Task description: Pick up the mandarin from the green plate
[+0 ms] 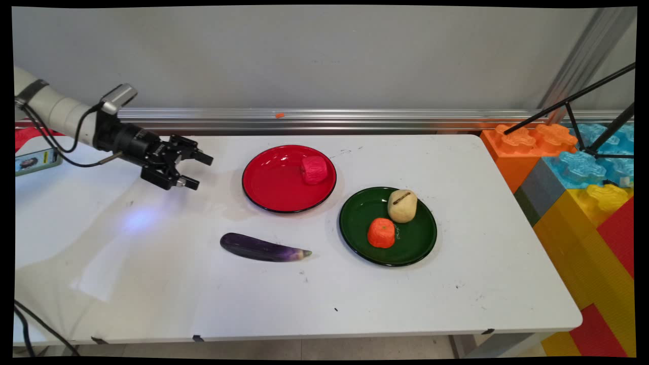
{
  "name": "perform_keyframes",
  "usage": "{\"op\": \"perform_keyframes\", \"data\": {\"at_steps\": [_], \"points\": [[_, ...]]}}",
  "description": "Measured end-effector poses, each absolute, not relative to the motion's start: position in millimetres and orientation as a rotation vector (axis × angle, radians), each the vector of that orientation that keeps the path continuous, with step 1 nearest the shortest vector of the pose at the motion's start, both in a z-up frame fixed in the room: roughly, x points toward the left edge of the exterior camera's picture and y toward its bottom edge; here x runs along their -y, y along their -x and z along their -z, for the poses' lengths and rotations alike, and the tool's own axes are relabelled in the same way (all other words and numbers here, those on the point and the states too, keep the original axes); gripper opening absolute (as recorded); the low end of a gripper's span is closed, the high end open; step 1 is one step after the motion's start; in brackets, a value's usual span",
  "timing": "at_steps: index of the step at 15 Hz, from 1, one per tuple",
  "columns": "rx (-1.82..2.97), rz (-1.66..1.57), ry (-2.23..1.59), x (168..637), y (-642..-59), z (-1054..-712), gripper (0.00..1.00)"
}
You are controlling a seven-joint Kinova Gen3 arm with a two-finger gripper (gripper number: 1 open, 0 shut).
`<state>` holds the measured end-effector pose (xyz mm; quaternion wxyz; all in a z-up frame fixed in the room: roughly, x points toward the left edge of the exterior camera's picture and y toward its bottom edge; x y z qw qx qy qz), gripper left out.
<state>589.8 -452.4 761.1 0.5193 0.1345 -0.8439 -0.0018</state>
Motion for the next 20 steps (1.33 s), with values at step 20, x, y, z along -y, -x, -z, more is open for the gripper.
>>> {"op": "perform_keyframes", "data": {"at_steps": [20], "points": [[1.935, 0.024, -0.222, 518, -413, -732, 1.00]]}}
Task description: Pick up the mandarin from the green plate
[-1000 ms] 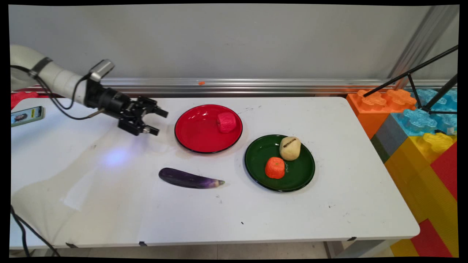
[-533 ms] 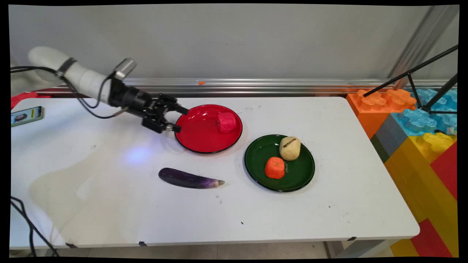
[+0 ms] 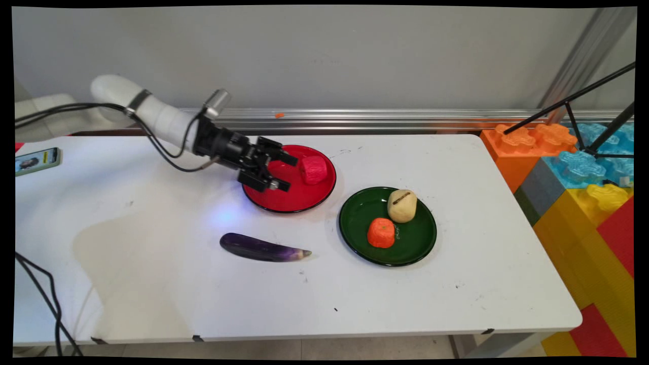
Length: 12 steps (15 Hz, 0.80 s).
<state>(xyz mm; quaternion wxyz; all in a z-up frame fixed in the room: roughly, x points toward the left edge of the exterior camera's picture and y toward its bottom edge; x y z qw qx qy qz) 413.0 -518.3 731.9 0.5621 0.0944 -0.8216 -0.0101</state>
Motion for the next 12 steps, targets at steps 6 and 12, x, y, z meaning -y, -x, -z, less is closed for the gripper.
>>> {"op": "perform_keyframes", "data": {"at_steps": [6, 12], "points": [[1.929, 0.066, -0.188, 522, -368, -710, 1.00], [1.938, 0.113, -0.131, 521, -331, -687, 1.00]]}}
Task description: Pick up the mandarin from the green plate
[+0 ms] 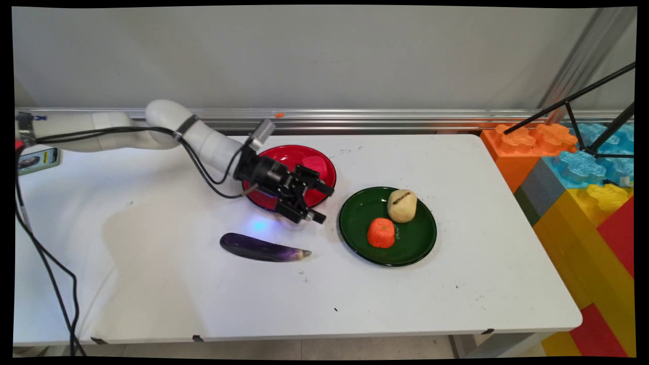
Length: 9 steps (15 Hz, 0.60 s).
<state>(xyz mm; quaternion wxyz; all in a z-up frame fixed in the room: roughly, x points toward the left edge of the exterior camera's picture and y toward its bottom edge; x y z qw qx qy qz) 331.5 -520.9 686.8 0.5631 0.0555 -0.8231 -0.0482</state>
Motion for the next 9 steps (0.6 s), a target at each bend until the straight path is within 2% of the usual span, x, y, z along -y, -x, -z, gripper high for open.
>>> {"op": "perform_keyframes", "data": {"at_steps": [9], "points": [[1.931, 0.144, -0.073, 534, -279, -663, 1.00]]}}
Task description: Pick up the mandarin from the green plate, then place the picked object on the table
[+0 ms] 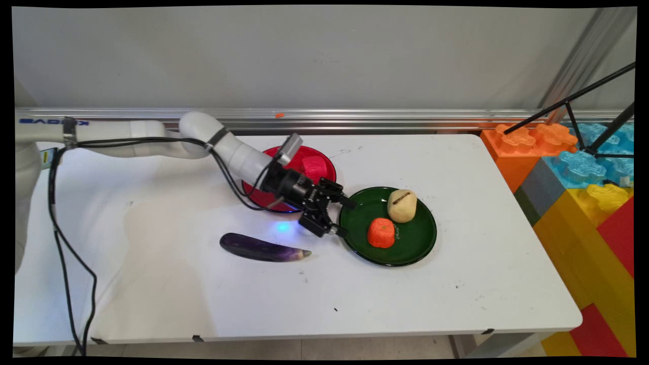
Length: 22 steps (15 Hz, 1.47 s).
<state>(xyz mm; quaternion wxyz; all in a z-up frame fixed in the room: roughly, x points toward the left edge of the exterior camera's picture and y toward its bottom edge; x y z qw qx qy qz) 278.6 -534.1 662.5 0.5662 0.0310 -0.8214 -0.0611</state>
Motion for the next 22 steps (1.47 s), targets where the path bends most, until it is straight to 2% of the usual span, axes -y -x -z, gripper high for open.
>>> {"op": "perform_keyframes", "data": {"at_steps": [19, 20, 22], "points": [[1.935, 0.136, -0.007, 558, -211, -638, 1.00], [1.937, 0.133, -0.005, 559, -210, -637, 0.00], [1.943, 0.127, 0.000, 560, -210, -634, 0.00]]}}
